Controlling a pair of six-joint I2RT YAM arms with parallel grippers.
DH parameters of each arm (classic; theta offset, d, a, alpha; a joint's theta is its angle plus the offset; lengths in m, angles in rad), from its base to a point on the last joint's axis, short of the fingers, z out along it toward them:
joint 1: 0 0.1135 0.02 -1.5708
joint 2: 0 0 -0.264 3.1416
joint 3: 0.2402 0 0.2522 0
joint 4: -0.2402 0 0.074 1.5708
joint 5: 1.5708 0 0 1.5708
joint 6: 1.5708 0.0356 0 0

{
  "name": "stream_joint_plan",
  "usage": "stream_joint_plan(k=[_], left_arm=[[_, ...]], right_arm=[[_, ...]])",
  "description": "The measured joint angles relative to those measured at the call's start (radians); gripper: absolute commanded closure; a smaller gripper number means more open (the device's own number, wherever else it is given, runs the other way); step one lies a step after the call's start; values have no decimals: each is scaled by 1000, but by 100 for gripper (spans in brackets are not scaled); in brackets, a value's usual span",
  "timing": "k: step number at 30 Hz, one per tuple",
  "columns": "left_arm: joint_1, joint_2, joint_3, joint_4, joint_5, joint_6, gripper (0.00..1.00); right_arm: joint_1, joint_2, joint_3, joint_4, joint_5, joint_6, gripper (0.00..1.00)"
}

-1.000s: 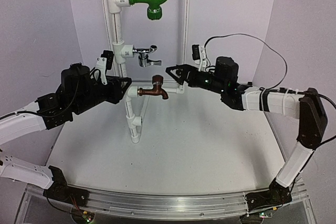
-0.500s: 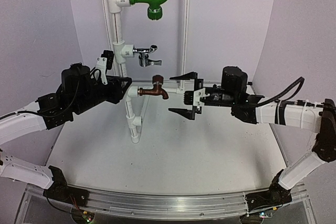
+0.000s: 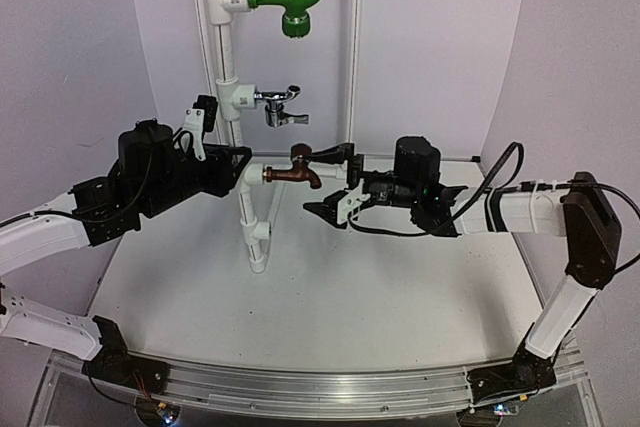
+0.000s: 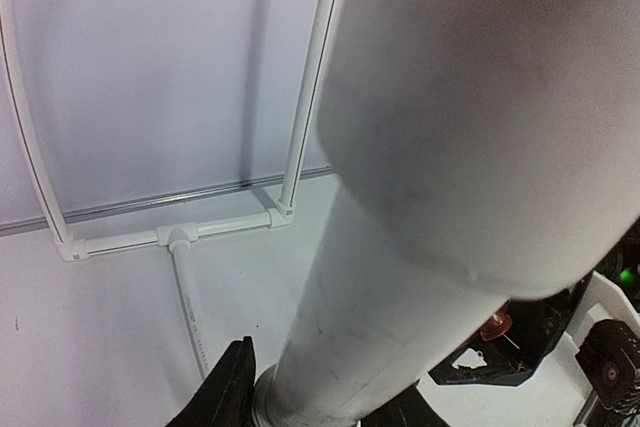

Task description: Install the water faucets

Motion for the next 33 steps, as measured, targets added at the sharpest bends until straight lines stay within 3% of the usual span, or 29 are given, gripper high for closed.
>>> stream_joint_plan(k=[3, 6, 8, 10, 15, 17, 20, 26, 33], left_arm=[[-1, 0, 0, 0, -1, 0, 100], [-1, 0, 0, 0, -1, 0, 100], [-1, 0, 0, 0, -1, 0, 100], [-1, 0, 0, 0, -1, -1, 100], [-1, -1, 0, -3, -1, -1, 100], [-1, -3, 0, -5, -3, -3, 100], [-1, -5, 0, -8, -3, -6, 100], [-1, -5, 0, -8, -1, -3, 100], [5, -10, 0, -18, -38, -5, 100]], right_arm=[[1, 28, 20, 53, 23, -3, 6], [1, 47, 33, 84, 37, -7, 15], [1, 55, 39, 92, 39, -4, 27], [0, 57, 40, 96, 37, 9, 47], [4, 57, 88, 21, 9, 67, 78], [7, 57, 111, -42, -4, 103, 86], [7, 56, 131, -102, -29, 197, 91], [0, 57, 151, -159, -89, 587, 93], [-19, 151, 210, -77, -248, 1381, 100]])
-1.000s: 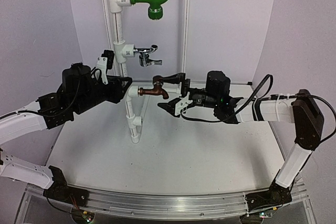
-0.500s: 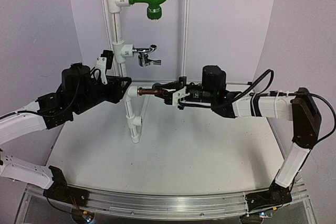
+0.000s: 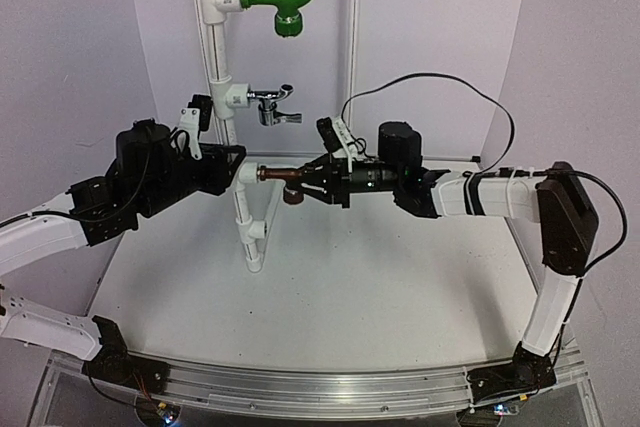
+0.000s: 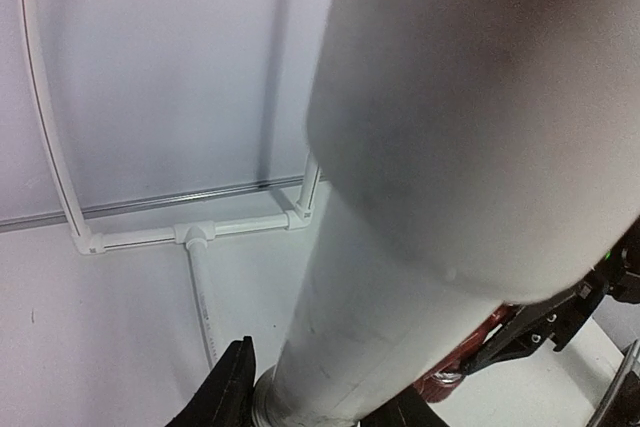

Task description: Install the water faucets

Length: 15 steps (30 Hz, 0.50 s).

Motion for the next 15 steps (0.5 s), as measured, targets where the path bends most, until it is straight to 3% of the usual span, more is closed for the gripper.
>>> stream_joint_plan(k=[4, 10, 13, 15], left_arm=[[10, -4, 0, -10, -34, -1, 100], [15, -4, -1, -11, -74, -2, 100], [15, -7, -7, -5, -73, -2, 100], [13, -14, -13, -2, -65, -1, 100]], right_arm=[[-3, 92, 35, 192, -85, 584, 95], [-3, 217, 46, 567, -97, 1386, 65], [3, 247, 46, 674, -63, 1624, 49], [6, 245, 30, 694, -33, 1659, 38]])
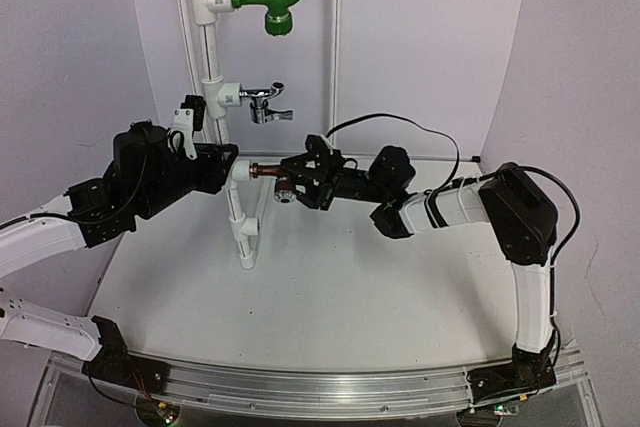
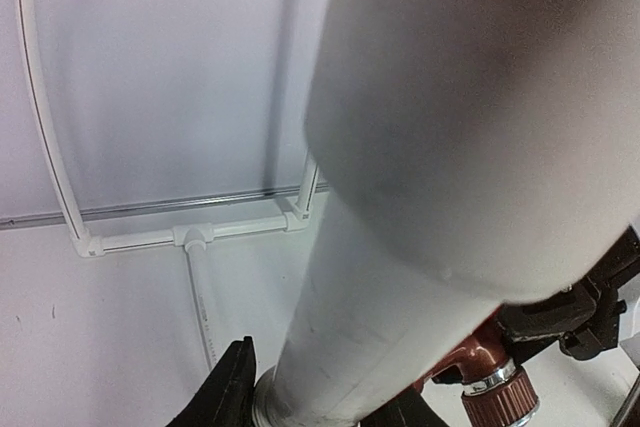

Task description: Install the water faucets

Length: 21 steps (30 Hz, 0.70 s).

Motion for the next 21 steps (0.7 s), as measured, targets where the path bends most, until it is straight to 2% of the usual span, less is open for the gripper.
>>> stream_joint_plan(k=[2, 5, 10, 15, 21], left_arm=[[-3, -6, -7, 6, 6, 1, 100], [-4, -8, -8, 6, 13, 2, 100], [-5, -10, -9, 6, 19, 4, 100], [-5, -13, -9, 5, 24, 3, 100], [-5, -22, -14, 3, 35, 1, 100]], right_arm=[[0, -18, -45, 15, 17, -28, 31], [-10, -80, -138, -3, 27, -154, 24], [-57, -230, -195, -192, 64, -492, 10], [-57, -447, -190, -582, 230, -1148, 4], [66, -567, -180, -784, 309, -1940, 2]])
